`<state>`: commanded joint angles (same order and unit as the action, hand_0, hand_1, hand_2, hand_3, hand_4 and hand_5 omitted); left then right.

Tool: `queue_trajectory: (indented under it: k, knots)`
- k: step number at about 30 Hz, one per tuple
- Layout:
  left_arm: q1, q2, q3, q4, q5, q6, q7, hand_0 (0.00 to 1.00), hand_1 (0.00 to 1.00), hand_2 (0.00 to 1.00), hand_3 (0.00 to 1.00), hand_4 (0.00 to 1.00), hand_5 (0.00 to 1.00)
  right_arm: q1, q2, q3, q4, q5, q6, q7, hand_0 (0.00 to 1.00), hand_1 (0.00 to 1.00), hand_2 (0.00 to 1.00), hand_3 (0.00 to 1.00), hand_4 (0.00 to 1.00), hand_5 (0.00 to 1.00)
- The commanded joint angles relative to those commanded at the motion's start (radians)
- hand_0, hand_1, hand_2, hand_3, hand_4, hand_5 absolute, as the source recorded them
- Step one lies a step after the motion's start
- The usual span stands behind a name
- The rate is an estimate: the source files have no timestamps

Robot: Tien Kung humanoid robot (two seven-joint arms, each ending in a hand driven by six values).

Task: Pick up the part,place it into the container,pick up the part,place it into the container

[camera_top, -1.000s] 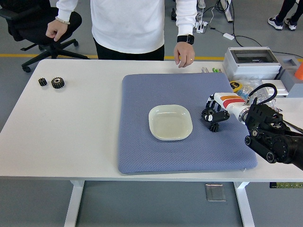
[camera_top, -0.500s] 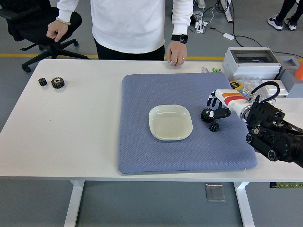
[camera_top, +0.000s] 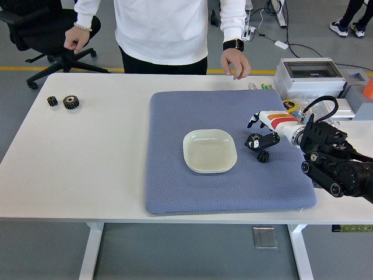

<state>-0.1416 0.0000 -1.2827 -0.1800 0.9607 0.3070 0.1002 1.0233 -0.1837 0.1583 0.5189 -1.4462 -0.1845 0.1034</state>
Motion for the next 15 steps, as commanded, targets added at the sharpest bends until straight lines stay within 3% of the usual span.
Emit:
queue_trajectory:
  k: [6,7,15]
  knots:
    - [-0.001,0.000,0.003,0.000,-0.001,-0.001,0.001,0.652,0.633,0.711,0.575,0.687,0.591,0.004,-0.006,0.004,-0.002,-0.025,-0.003,0.000,0.702,0.741,0.809,0.761,0.926,0.419]
    - [-0.001,0.000,0.004,0.000,-0.002,-0.001,0.001,0.652,0.633,0.712,0.575,0.687,0.591,0.005,-0.007,0.001,-0.004,-0.029,-0.007,-0.002,0.695,0.740,0.808,0.746,0.878,0.401]
    - [-0.002,0.000,0.005,0.000,-0.002,0.000,0.002,0.652,0.633,0.711,0.575,0.686,0.591,0.012,-0.001,-0.037,-0.020,-0.052,-0.021,-0.003,0.680,0.727,0.792,0.714,0.844,0.378]
